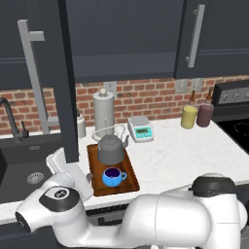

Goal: Pick the kettle from the counter and place it on the tray. Then pick the mug from the cabinet and place it on the tray. Then close the cabinet doors.

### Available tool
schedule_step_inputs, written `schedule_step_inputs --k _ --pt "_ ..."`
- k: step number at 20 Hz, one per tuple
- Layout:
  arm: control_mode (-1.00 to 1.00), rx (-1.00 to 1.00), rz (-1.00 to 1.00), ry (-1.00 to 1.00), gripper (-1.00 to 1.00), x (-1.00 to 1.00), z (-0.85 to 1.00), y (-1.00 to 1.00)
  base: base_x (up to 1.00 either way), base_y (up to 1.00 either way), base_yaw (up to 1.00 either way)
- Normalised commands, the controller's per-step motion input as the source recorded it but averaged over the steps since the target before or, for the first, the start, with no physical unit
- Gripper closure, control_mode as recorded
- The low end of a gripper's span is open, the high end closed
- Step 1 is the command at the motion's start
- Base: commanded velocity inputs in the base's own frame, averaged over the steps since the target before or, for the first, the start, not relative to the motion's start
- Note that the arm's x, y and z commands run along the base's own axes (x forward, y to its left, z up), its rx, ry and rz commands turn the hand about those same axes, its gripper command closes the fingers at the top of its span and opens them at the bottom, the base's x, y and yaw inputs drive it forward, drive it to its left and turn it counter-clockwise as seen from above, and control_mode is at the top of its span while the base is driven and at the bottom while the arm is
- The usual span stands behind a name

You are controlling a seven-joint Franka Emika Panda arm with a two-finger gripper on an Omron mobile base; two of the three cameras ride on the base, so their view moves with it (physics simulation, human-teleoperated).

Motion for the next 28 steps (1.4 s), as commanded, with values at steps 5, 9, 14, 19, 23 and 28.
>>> schedule_step_inputs --k 5,9,14,19,23,28 --pt "-1.00 -0.07 0.00 -0.19 -1.00 -0.16 0.03 0.19 0.00 0.00 0.00" --pt "-1.00 -0.03 0.00 -0.28 -1.00 -0.28 0.13 0.14 0.00 0.00 0.00" --pt "-1.00 0.01 0.00 -0.30 -1.00 -0.45 0.02 0.21 0.00 0.00 0.00" --pt "-1.00 0.04 0.00 -0.17 -1.00 -0.33 0.21 0.17 0.00 0.00 0.00" --pt "-1.00 0.02 0.00 -0.16 -1.00 -0.04 0.59 0.16 0.00 0.00 0.00" --pt "-1.00 0.02 0.00 -0.12 -1.00 0.00 0.61 0.06 0.00 0.00 0.00"
